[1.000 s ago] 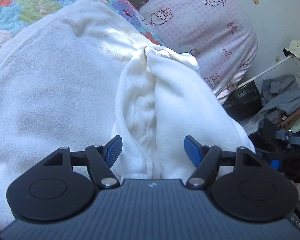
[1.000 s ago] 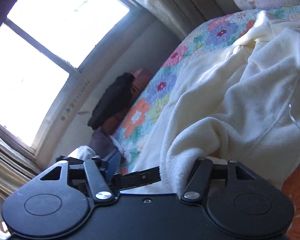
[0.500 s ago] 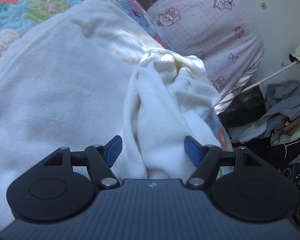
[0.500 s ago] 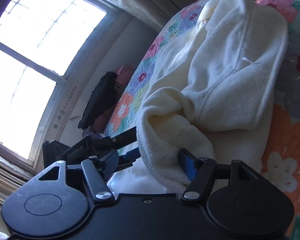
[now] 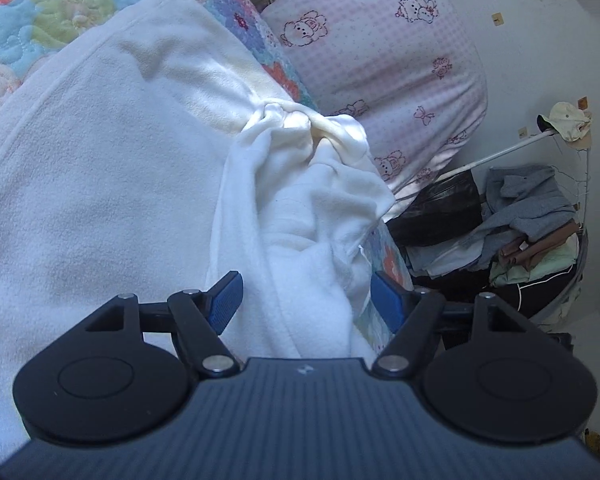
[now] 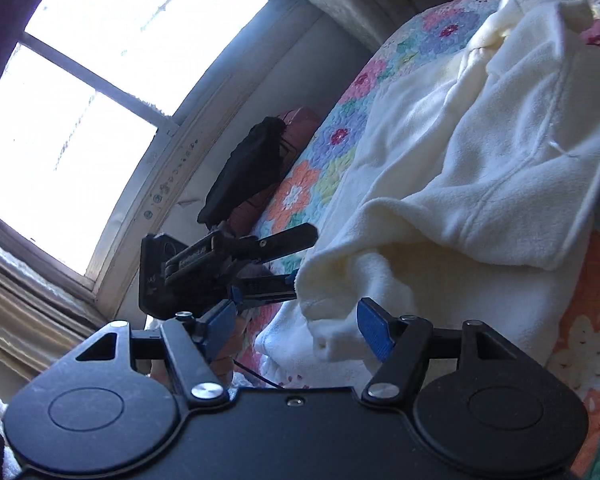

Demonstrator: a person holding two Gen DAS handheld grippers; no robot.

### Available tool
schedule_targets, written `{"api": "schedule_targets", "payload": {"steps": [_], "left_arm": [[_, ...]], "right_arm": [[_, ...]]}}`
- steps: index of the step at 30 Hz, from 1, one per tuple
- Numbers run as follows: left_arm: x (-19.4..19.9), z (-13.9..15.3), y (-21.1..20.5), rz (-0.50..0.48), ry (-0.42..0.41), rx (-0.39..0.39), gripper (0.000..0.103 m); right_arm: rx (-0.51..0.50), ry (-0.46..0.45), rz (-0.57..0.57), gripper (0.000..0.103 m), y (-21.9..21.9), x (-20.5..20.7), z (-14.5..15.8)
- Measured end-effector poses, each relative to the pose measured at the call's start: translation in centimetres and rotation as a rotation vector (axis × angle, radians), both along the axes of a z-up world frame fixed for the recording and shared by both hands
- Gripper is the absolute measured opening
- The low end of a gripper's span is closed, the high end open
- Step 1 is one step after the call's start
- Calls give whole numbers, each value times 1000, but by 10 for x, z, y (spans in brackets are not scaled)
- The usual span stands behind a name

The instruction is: Fold clothes

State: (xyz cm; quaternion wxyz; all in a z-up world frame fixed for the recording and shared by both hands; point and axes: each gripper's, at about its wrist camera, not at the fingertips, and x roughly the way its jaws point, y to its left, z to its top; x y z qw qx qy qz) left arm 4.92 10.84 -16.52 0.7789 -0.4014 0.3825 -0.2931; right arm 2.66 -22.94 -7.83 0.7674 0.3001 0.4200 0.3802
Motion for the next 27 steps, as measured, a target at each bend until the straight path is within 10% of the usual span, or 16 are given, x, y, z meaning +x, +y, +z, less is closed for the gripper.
{"api": "schedule_targets", "payload": {"steps": [4,10,14,16,17,18,19,27], "left_arm": [[-5,14,-11,-31,-84,60,75],[3,21,-78,-163,-85,455,84],[16,-20,-74,-96,37,363,85],[16,-26,-71,-75,23,341,57],[14,-23,-72,-75,-8,364,36],[9,-17,-74,-75,-54,397,30],[4,-10,-77,-74,-100,428,26],[-51,34,-72,87,-297,550,22]], "right_arm": [[37,36,-172,86,-39,4,-5],[-190,111,-369,87,-56,37,-49],[-175,137,-414,87,-57,64,-78],[-156,137,-430,86,-55,76,-87],[-175,103,-450,82,-51,79,-83],[-198,66,-469,45,-46,82,-79],[-220,28,-489,35,-42,85,-75],[-525,-322,-278,13,43,132,28]]}}
